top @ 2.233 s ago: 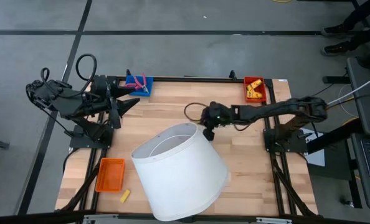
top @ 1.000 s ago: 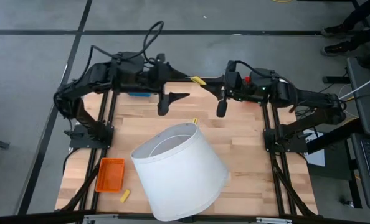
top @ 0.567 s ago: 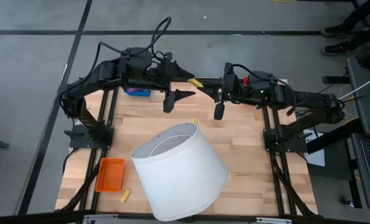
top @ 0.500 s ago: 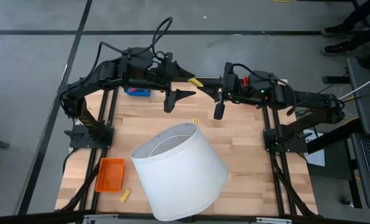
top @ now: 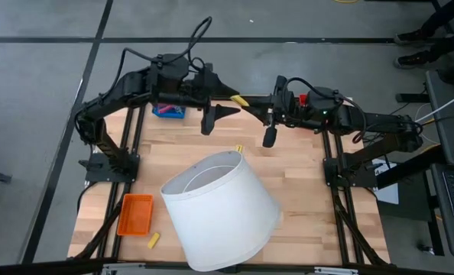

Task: Pick & Place School Supplies
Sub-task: Put the yellow eraser into the orange basket

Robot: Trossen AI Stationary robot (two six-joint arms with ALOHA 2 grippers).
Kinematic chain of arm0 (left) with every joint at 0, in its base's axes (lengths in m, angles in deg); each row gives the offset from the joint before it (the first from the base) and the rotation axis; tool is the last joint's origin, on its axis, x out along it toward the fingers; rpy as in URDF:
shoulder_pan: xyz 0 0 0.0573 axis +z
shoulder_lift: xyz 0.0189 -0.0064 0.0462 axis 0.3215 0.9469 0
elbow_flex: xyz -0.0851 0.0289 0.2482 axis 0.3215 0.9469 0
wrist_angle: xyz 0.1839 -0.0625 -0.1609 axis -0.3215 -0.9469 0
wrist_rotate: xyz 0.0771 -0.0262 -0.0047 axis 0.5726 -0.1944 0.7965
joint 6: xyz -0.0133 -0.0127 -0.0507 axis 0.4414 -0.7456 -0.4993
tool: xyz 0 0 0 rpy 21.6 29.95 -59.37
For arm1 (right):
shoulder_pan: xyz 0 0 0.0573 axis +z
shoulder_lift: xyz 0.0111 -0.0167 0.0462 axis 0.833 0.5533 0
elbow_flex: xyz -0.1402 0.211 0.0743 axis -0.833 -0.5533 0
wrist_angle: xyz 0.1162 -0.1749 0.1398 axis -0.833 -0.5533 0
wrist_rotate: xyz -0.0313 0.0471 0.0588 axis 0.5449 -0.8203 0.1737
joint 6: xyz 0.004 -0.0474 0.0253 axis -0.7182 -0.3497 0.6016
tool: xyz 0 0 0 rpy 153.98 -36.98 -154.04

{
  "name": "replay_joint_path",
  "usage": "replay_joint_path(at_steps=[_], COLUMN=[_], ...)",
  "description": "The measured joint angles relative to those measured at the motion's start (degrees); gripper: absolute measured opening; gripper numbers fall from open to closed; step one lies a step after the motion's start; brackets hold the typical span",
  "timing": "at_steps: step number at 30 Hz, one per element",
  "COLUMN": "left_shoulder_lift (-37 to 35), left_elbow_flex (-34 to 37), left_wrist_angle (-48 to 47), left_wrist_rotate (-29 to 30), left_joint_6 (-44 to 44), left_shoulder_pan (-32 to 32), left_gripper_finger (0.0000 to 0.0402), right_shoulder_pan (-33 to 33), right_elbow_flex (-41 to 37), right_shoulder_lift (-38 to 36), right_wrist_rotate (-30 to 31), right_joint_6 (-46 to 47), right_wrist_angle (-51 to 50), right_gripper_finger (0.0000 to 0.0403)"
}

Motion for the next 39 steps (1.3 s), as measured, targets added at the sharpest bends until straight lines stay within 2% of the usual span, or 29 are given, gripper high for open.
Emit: replay_joint_path(at_steps=[18, 29, 32, 36, 39], left_shoulder_lift=[0.37, 0.93, 0.76, 1.03, 0.92], left_elbow_flex=[0.02, -0.04, -0.04, 0.04, 0.02], left_wrist_angle=[-0.26, -0.34, -0.07, 0.03, 0.15], left_wrist_rotate=[-4.18, -4.71, -4.99, -5.68, -3.94], left_joint_6=[-1.84, -2.4, -2.53, -2.67, -2.39], left_shoulder_pan=[1.01, 1.01, 0.97, 0.88, 0.88], left_gripper_finger=[0.0029, 0.0028, 0.0028, 0.0028, 0.0028], right_shoulder_pan=[0.0, -0.02, -0.09, -0.12, -0.15], right_elbow_flex=[-0.02, -0.07, -0.09, -0.2, -0.18], right_shoulder_lift=[0.55, 0.59, 0.69, 0.75, 0.74], right_wrist_rotate=[-0.22, -0.52, -1.84, -1.74, 0.45], right_joint_6=[-0.31, 2.38, 5.15, 5.63, 5.77], right_wrist_angle=[0.34, 0.91, 2.33, 3.63, 3.7], right_gripper_finger=[0.0021, 0.0022, 0.007, 0.0176, 0.024])
